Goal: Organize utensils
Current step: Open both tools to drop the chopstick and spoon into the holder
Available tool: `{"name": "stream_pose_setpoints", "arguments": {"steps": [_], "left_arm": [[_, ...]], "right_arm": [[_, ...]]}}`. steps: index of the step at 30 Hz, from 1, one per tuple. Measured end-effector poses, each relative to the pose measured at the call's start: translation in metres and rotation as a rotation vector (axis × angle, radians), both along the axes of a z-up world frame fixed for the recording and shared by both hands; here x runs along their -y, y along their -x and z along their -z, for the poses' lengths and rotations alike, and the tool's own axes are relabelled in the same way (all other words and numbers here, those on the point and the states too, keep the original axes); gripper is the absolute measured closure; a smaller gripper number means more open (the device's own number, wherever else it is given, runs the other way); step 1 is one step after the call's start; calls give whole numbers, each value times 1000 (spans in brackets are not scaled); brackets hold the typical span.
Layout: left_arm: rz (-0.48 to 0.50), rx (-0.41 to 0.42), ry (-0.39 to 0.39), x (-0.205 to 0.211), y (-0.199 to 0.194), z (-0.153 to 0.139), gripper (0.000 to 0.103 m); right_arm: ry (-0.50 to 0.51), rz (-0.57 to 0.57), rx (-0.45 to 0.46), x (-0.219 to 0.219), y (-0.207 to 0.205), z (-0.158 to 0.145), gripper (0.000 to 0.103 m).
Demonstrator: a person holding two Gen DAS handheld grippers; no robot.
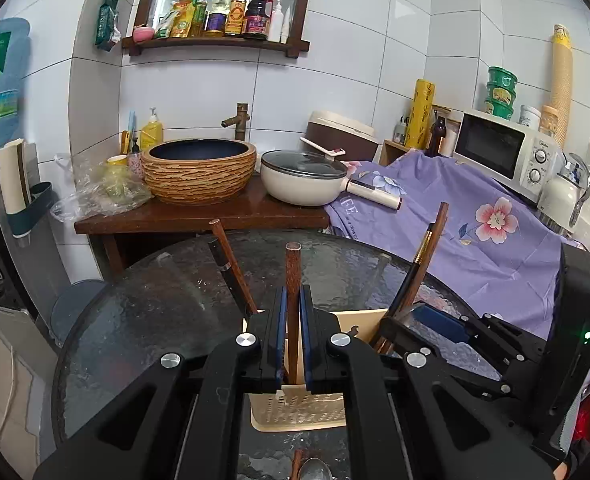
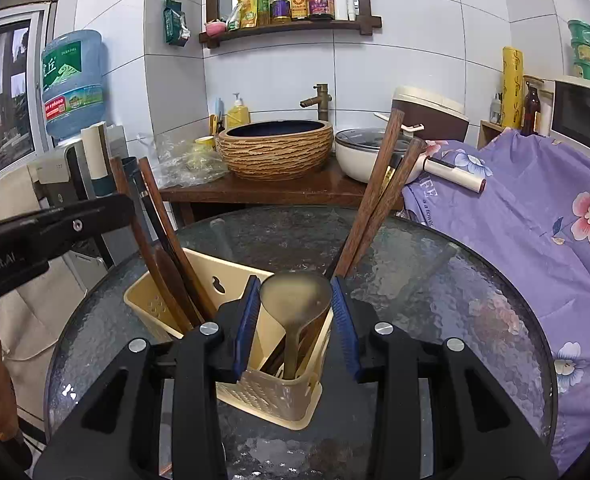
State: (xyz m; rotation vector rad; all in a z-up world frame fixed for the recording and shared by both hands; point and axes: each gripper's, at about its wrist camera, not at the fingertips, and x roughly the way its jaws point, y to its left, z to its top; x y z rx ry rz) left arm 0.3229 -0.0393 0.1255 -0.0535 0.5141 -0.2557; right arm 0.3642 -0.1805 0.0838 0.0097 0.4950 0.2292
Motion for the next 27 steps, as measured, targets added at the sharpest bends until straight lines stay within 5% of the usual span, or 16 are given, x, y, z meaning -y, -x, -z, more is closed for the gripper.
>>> {"name": "stream_pose_setpoints", "arguments": {"steps": [3, 7, 11, 13, 20, 27], "left_arm": [[13, -8, 20, -2, 1, -1, 93], [18, 21, 28, -5, 11, -5, 55], [13, 61, 35, -14, 29, -9, 52], [6, 75, 45, -20, 40, -9, 39], [-77, 74, -6, -44, 68, 19, 29], [-92, -81, -76, -58, 69, 74, 29]], "right_arm": [[-7, 4, -8, 2, 0, 2, 61], [-25, 10, 13, 6, 8, 1, 45], [-28, 4, 35, 8, 24, -3, 45], [-24, 3, 28, 7, 36, -1, 45], [-16, -50, -53, -6, 78, 27, 45], [3, -62, -230, -22, 84, 82, 45]]}}
